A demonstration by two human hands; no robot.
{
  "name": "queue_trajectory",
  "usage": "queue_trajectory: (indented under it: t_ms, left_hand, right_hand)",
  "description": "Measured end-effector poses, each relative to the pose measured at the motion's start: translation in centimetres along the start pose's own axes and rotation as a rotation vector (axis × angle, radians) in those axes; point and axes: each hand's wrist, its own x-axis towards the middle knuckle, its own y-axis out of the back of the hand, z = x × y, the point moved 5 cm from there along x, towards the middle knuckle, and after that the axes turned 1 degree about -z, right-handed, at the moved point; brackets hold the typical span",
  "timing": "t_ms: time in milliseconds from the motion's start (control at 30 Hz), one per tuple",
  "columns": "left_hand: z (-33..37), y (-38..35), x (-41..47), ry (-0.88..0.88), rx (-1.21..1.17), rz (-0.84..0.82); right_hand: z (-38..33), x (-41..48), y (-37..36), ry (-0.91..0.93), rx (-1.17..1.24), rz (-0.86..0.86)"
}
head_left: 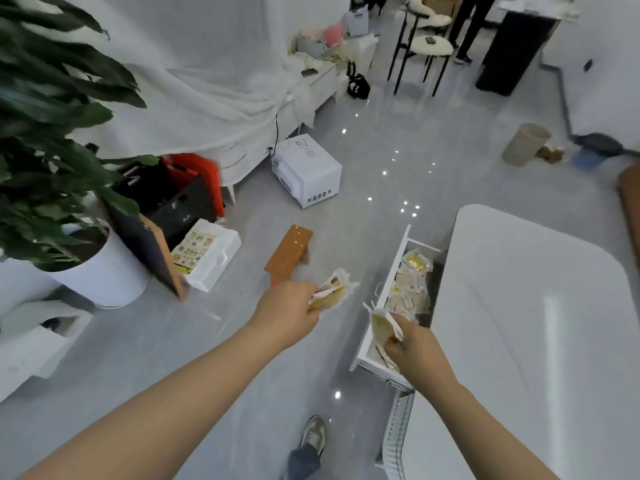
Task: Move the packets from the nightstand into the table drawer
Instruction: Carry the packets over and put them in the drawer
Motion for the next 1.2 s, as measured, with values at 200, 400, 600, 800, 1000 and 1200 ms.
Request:
queue_trajectory:
  t_ms: [200, 400, 600, 800, 1000, 1200]
  left_hand:
    - [2.0, -0.9, 5.7, -0.093, 0.055, -0.092]
    - [3.3, -1.5, 10.2, -0.164, 0.097, -0.149]
    - [3.9, -1.8, 14.6, -0.263, 0.131, -0.232]
    - [2.4, -0.9, 19.7, -0.389, 0.169, -0.282]
    - [0.9, -0.2, 24.6, -0.521, 0.202, -0.348]
    - [1.8, -1.4, 28.0, -0.631, 0.227, -0.432]
  right_hand:
    - [1.6, 3.2, 1.2, -0.092, 0.052, 0.058]
    - [3.0, 5.0, 2.7, -0.168, 0.090, 0.125]
    - [4.0, 6.9, 2.5, -0.288, 0.125, 0.168]
    - [3.3, 9.7, 1.2, -0.443, 0.158, 0.206]
    - [1.2, 12.2, 0.1, -0.523, 0.195, 0.311]
    - [0.7, 13.1, -0.4, -0.641, 0.237, 0.352]
